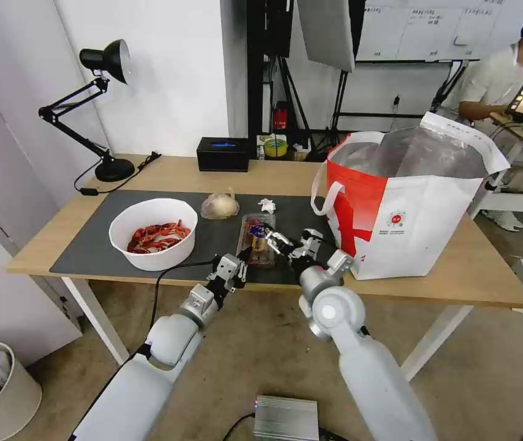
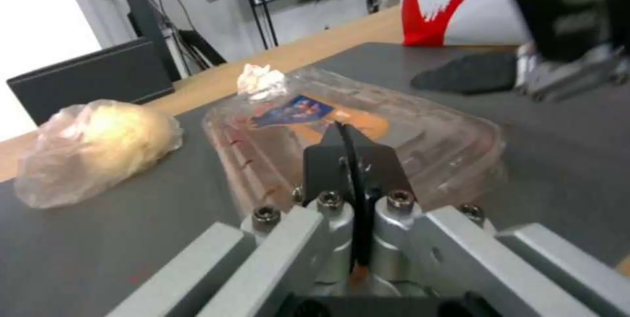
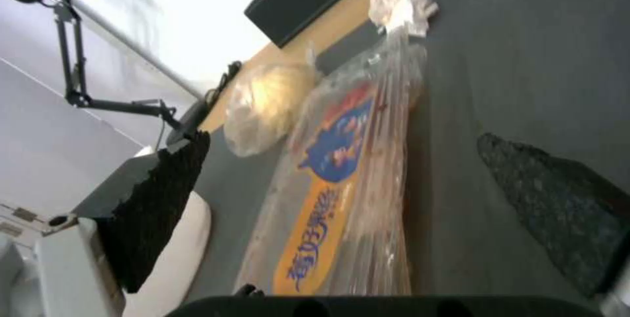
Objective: Pick up the trash from the table and place it into the takeout bag.
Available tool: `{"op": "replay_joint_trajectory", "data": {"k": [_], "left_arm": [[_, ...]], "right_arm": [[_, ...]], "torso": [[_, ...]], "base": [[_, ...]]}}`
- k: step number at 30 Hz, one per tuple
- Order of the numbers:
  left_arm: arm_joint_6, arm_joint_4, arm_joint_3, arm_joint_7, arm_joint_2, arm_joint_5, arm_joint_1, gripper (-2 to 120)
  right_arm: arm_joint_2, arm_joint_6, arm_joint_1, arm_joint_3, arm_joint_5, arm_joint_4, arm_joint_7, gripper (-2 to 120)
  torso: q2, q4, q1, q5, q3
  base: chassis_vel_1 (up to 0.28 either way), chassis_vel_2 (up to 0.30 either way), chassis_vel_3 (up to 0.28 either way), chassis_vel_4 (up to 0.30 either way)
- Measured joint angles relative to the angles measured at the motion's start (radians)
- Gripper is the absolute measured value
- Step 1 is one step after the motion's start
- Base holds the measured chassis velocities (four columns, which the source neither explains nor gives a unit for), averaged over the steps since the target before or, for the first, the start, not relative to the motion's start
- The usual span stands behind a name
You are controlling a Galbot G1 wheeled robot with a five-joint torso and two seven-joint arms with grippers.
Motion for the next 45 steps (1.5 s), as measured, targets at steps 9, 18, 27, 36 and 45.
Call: {"op": "replay_joint_trajectory", "data": {"k": [9, 18, 27, 36, 45], "left_arm": [[-0.007, 0.018, 0.006, 0.006, -0.011, 0.009, -0.002, 0], [-0.016, 0.016, -0.002, 0.009, -0.006, 0.010, 0.008, 0], [-0.016, 0.013, -0.001, 0.008, -0.004, 0.007, 0.010, 0], [-0.013, 0.012, 0.001, 0.007, -0.009, 0.005, 0.011, 0], [-0.011, 0.002, -0.004, 0.001, -0.013, 0.000, 0.016, 0]], "right_arm": [[0.027, 0.000, 0.005, -0.001, -0.014, -0.037, 0.001, 100], [0.054, -0.007, 0.019, -0.002, -0.023, -0.067, -0.006, 100], [0.066, -0.050, 0.035, -0.001, -0.027, -0.090, 0.009, 80], [0.077, -0.068, 0.039, 0.001, -0.037, -0.108, 0.024, 46], [0.079, -0.065, 0.034, 0.003, -0.050, -0.109, 0.024, 11]], "torso": [[0.000, 0.0000, 0.000, 0.0001, 0.000], [0.000, 0.0000, 0.000, 0.0000, 0.000], [0.000, -0.0002, 0.000, 0.0000, 0.000], [0.000, -0.0002, 0.000, 0.0001, 0.000], [0.000, -0.0002, 0.000, 0.0000, 0.000]], "base": [[0.000, 0.000, 0.000, 0.000], [0.000, 0.000, 0.000, 0.000], [0.000, 0.000, 0.000, 0.000], [0.000, 0.000, 0.000, 0.000], [0.000, 0.000, 0.000, 0.000]]}}
